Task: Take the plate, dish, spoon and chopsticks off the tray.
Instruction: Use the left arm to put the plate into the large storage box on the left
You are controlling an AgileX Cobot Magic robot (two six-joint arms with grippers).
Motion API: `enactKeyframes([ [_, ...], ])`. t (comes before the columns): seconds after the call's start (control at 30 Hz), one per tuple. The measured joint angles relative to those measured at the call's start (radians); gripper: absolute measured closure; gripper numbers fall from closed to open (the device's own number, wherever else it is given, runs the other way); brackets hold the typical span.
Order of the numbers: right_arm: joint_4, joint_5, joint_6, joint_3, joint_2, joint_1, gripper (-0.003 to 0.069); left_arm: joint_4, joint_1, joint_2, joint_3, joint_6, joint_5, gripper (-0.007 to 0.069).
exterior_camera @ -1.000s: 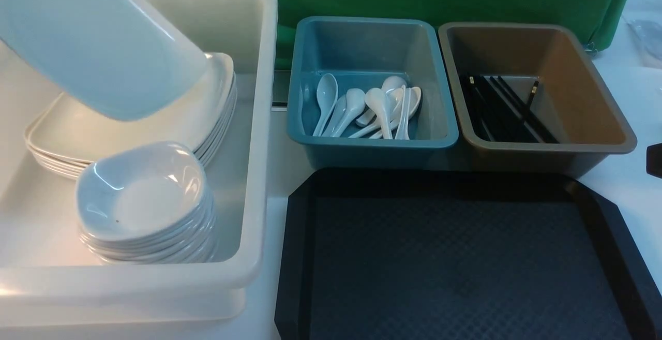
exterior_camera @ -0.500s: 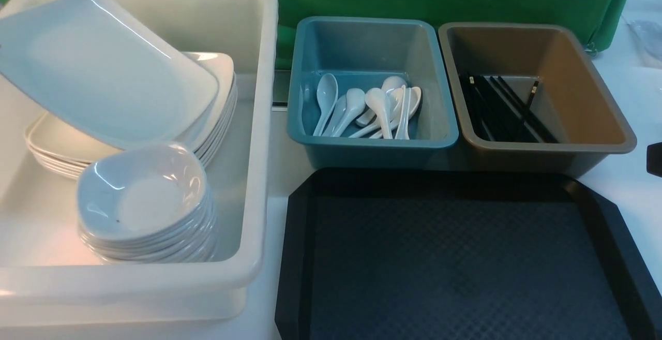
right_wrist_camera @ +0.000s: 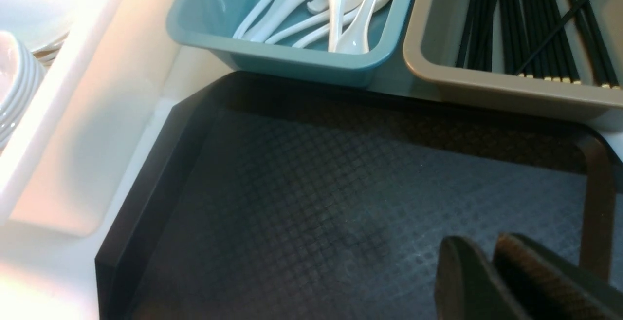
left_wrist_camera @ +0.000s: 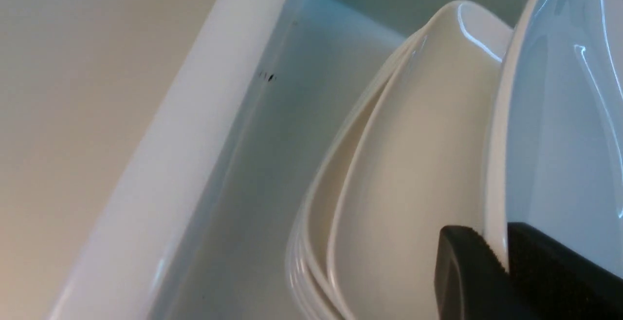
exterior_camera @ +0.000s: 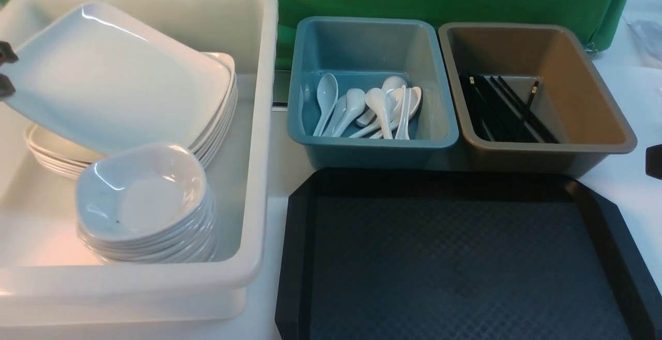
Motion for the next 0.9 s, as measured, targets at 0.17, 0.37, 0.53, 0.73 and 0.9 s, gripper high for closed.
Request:
enactKeyframes([
  [0.17, 0.001, 0.002, 0.000, 0.000, 0.000, 0.000, 0.0531, 0.031, 0.000, 0.010, 0.000, -0.008, 0.012, 0.0559],
  [0.37, 0.001, 0.002, 0.001, 0.000, 0.000, 0.000, 0.0519, 0.120, 0.000, 0.012, 0.000, 0.010, 0.059, 0.0437],
  [0.53, 0.001, 0.002, 0.001, 0.000, 0.000, 0.000, 0.0515, 0.181, -0.001, 0.012, 0.000, 0.012, 0.068, 0.0277],
  [0.73, 0.009, 0.002, 0.001, 0.000, 0.000, 0.000, 0.0515, 0.229, -0.001, 0.012, 0.000, 0.010, 0.070, 0.0176],
  [0.9, 0.020, 0.002, 0.001, 0.000, 0.000, 0.000, 0.0515, 0.229, -0.001, -0.002, 0.000, 0.008, 0.082, 0.0200],
])
